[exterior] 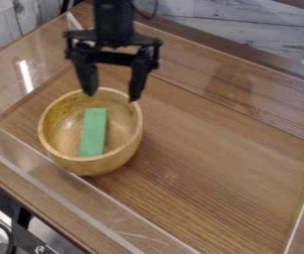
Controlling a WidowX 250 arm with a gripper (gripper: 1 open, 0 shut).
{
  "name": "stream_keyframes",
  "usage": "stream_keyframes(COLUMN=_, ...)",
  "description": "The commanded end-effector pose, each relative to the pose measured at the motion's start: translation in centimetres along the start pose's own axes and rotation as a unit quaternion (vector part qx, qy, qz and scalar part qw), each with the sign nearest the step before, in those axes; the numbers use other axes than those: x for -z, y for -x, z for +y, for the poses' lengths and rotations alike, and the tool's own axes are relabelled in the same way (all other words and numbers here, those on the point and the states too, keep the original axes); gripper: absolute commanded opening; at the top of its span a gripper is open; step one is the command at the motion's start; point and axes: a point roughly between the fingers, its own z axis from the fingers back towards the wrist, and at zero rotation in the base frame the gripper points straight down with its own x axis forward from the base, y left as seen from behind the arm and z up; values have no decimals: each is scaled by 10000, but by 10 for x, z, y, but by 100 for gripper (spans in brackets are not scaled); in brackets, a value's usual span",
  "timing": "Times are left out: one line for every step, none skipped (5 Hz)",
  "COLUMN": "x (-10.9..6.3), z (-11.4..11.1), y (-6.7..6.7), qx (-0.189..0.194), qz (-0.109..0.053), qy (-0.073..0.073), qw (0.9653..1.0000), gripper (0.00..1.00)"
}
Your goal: Remove the green block from inside the brown bowl and put it on the table
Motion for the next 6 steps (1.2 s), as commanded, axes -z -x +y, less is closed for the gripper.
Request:
stream_keyframes(x=8, z=10, y=4, qx=-135, qz=-323, qy=98, qw=9993, gripper=100)
stream_keyframes(x=2, z=17, y=4, qx=0, qz=-361, qy=126, qw=9993, gripper=100)
stream_keyframes(x=-6, z=20, y=3, qx=96, qz=-361, qy=114, qw=9992, gripper=100)
stream_keyframes(x=8, z=28, y=-2, qx=128, qz=-351, qy=109, qw=9992, gripper=100)
stream_keyframes(x=23, z=35, y=-8, qx=177, qz=-353, qy=96, qw=9992, gripper=100)
stream_keyframes(x=33, z=33, y=-5, qx=273, qz=-384, qy=99, qw=9988, gripper=100)
